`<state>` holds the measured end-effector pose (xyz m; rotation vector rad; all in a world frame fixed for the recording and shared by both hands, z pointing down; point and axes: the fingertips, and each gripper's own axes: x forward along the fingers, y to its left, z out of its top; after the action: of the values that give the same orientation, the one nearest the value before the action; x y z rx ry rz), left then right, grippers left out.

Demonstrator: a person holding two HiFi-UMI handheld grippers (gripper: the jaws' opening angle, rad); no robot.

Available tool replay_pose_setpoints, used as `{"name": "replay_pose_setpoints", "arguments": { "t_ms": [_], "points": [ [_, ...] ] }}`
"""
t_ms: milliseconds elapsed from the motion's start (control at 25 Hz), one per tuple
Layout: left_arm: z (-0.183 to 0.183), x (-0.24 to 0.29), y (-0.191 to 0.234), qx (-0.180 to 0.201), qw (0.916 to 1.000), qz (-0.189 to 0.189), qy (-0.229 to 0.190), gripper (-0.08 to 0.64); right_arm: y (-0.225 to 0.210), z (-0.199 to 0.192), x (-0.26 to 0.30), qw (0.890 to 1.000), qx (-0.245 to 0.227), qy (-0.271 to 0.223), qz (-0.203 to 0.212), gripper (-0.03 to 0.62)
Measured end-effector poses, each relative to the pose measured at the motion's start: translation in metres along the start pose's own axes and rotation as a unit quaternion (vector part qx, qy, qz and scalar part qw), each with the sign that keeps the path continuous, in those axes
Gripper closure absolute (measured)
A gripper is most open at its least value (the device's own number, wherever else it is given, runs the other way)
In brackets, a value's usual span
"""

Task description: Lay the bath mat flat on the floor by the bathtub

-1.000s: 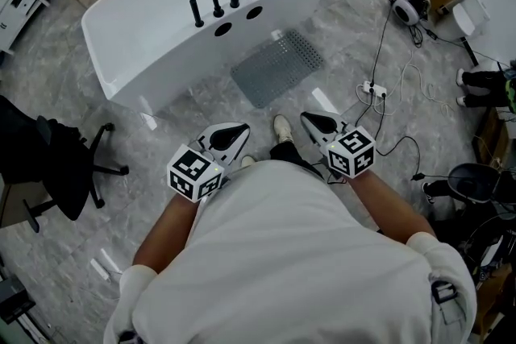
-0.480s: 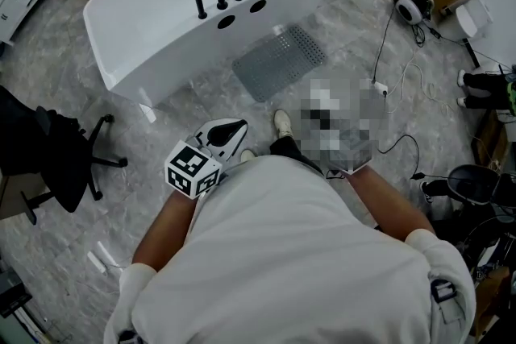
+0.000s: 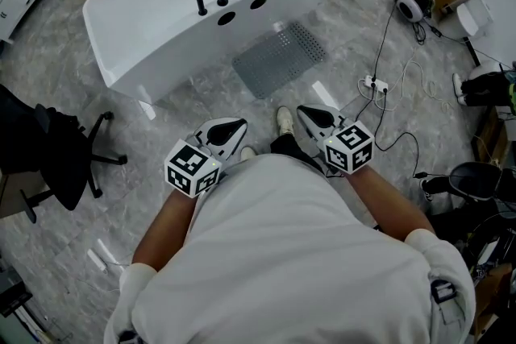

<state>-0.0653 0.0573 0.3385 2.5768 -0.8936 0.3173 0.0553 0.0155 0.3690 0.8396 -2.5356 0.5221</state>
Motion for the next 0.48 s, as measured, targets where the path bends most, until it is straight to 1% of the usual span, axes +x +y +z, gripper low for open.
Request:
{"name": "replay_pose_setpoints", "arguments": {
  "t_ms": [480],
  "points": [
    [-0.0037, 0.0058, 0.0033, -0.001, 1.0, -0.005, 0.007, 0.541, -0.0041, -0.0039, 0.0028, 1.0, 0.0, 0.006, 0.0, 0.584]
  ]
}}
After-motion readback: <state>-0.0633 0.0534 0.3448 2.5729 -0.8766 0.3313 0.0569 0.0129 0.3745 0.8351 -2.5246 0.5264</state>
